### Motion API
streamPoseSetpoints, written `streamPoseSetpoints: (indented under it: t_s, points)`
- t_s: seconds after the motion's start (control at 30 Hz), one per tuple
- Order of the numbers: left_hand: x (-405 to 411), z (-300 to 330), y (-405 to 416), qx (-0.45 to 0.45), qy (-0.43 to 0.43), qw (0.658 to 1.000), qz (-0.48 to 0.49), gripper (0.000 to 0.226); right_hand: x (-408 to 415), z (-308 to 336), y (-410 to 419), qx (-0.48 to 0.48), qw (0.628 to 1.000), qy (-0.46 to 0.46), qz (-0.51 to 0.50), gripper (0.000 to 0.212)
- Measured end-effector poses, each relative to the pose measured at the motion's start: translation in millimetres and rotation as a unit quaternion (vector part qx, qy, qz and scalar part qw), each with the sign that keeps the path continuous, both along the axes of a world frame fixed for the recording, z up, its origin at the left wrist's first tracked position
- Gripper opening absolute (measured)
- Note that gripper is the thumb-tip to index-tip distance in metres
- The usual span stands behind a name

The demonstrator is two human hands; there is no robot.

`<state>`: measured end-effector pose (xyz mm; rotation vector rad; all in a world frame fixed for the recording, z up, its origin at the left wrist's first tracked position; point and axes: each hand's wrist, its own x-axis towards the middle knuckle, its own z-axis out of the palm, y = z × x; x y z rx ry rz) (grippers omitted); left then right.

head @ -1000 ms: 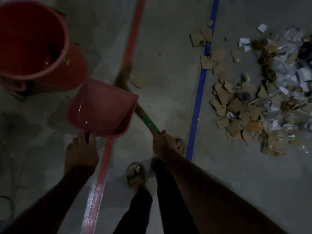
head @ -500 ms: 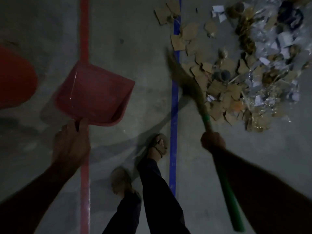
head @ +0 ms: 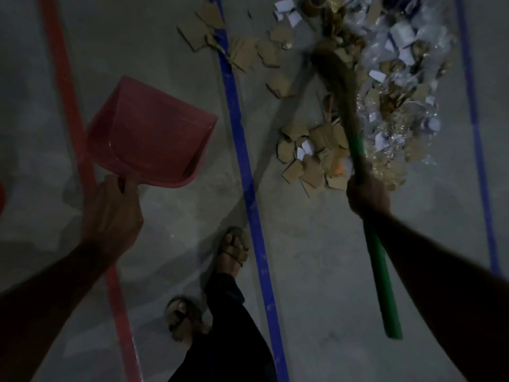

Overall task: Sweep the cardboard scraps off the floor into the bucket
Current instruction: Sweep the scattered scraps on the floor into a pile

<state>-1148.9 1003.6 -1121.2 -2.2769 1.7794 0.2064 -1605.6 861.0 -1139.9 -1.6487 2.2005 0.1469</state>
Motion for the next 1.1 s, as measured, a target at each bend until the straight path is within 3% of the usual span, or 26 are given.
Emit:
streamPoseSetpoints:
  t_s: [0.13, 0.2, 0.37, 0.6, 0.7, 0.87, 1.1]
  points:
    - [-4.1, 10.9, -9.3, 0.003, -0.042, 0.998, -0.052, 0.028, -22.1, 20.1, 96.6, 0.128, 0.991, 0.006, 0.033, 0.029]
    - [-6.2, 16.2, -11.4, -0.012, -0.026, 0.996, -0.08, 0.03, -45.3, 27.5, 154.2, 0.187, 0.981, 0.029, 0.04, 0.026]
    - [-12.9, 24.9, -21.5, -0.02, 0.032, 0.995, -0.091, 0.035, -107.2, 38.0, 202.5, 0.305, 0.941, 0.111, -0.096, 0.025]
    - [-32.6, -3.0, -47.4, 0.02, -0.03, 0.991, -0.132, 0.036, -123.1, 15.1, 90.0, 0.209, 0.942, 0.103, -0.24, 0.035]
    - [-44.0, -10.6, -61.4, 0.017, -0.012, 0.991, -0.13, 0.036, -117.4, -4.1, 34.0, 0.158, 0.949, 0.091, -0.257, 0.041]
    - [-41.7, -13.4, -77.5, -0.019, -0.003, 0.991, -0.13, 0.034, -98.0, -17.5, -11.0, 0.104, 0.978, 0.065, -0.171, 0.045]
    - [-7.0, -5.5, -86.1, -0.039, -0.006, 0.996, -0.077, 0.027, -53.1, 12.5, 54.3, 0.014, 0.996, 0.016, -0.091, 0.063]
